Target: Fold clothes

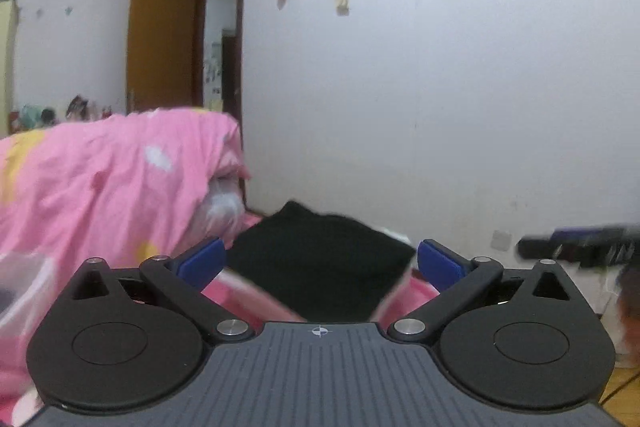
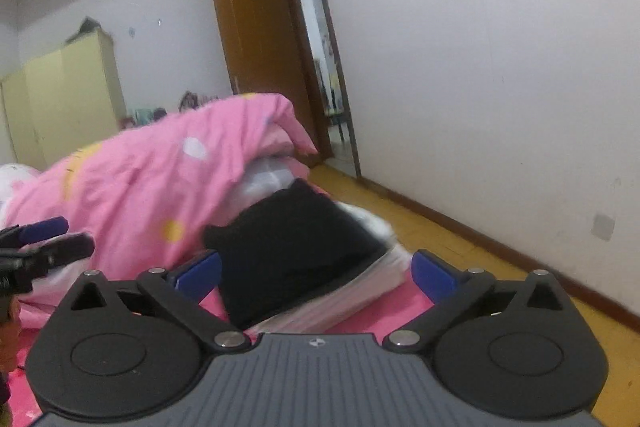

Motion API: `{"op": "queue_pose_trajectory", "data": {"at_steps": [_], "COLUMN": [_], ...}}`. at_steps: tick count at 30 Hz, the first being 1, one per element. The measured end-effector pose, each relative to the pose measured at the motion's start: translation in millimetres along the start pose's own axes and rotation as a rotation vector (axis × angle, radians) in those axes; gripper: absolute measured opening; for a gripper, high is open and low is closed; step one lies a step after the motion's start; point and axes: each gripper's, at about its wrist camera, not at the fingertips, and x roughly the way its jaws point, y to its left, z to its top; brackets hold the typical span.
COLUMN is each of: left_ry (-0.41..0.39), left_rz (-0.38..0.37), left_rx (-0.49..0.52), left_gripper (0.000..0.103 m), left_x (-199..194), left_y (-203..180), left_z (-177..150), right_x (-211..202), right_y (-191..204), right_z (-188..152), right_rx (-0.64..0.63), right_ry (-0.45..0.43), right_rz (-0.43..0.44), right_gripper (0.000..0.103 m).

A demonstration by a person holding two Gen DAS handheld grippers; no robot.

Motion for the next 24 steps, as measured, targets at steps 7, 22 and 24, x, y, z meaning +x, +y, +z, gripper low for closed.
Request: {"op": "queue_pose_trajectory", "data": {"at_steps": [7, 22, 24], "left_ry": [0.061, 0.072, 0.083], "left_rz": [0.05, 0.173, 0.157], "left_rx": [-0.085, -0.088, -0.11], "left_gripper": [0.103, 0.103, 0.103], "left_x": [-61, -101, -102], "left_y": [10, 6, 7], "left_z": [-24, -44, -47], "right_x": [-32, -90, -91], "right_y": [56, 140, 146], "right_z": [-62, -95, -96], "right_rx": [0.089, -0.104, -0.136], "right_ry": [0.071, 0.009, 0.007], "right_rz": [-0.125, -0.363, -0.379], "right_gripper": [0.103, 0.103, 0.103]}}
